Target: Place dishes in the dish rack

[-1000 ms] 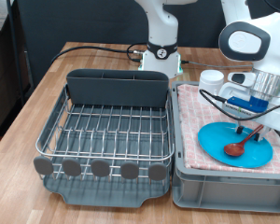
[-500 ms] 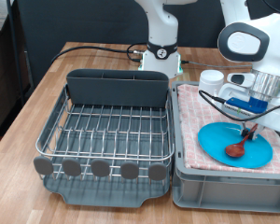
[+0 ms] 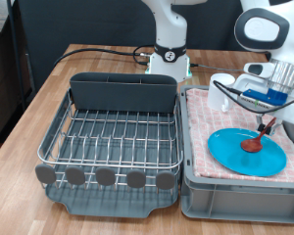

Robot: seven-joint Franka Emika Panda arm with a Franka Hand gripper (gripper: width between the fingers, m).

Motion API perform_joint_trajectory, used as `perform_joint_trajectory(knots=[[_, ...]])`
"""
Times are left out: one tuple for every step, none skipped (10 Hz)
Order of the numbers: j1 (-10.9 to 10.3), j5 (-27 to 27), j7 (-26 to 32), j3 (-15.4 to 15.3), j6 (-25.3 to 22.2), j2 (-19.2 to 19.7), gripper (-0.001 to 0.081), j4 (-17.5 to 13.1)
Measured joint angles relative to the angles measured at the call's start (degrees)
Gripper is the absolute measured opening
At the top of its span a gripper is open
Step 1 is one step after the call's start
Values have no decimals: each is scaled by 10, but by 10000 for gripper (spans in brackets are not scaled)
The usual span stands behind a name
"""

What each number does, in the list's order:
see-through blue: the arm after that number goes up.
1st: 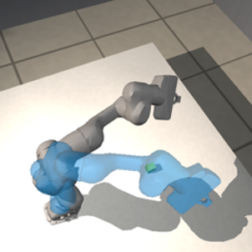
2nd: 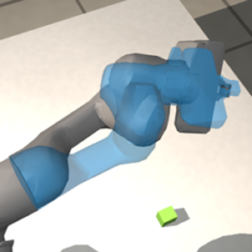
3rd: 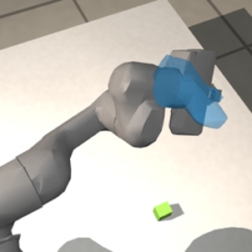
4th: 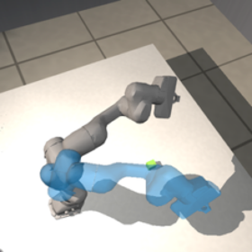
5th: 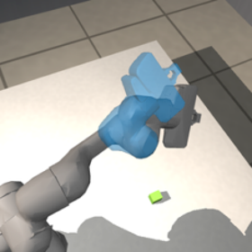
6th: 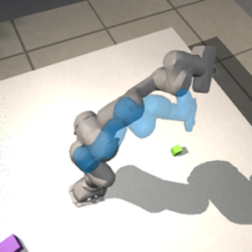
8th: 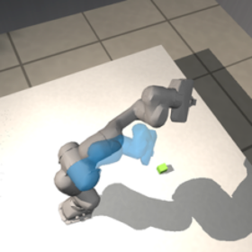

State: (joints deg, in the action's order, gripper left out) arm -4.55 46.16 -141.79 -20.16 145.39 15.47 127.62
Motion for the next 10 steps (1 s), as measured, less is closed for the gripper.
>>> perform_joint_trajectory(knots=[[3,-37,30,-7,-14,-22,86,6],[7,-70,51,-12,-25,-44,86,13],[8,-101,63,-13,-41,-66,86,21],[8,-124,66,-13,-58,-88,86,30],[8,-146,66,-12,-75,-111,86,40],[8,-173,64,-10,-90,-133,86,49],[9,-195,54,-7,-93,-155,86,61],[9,-210,39,-5,-92,-180,86,82],[8,-208,46,-5,-92,-177,86,80],[9,-207,33,-4,-97,-176,86,80]])
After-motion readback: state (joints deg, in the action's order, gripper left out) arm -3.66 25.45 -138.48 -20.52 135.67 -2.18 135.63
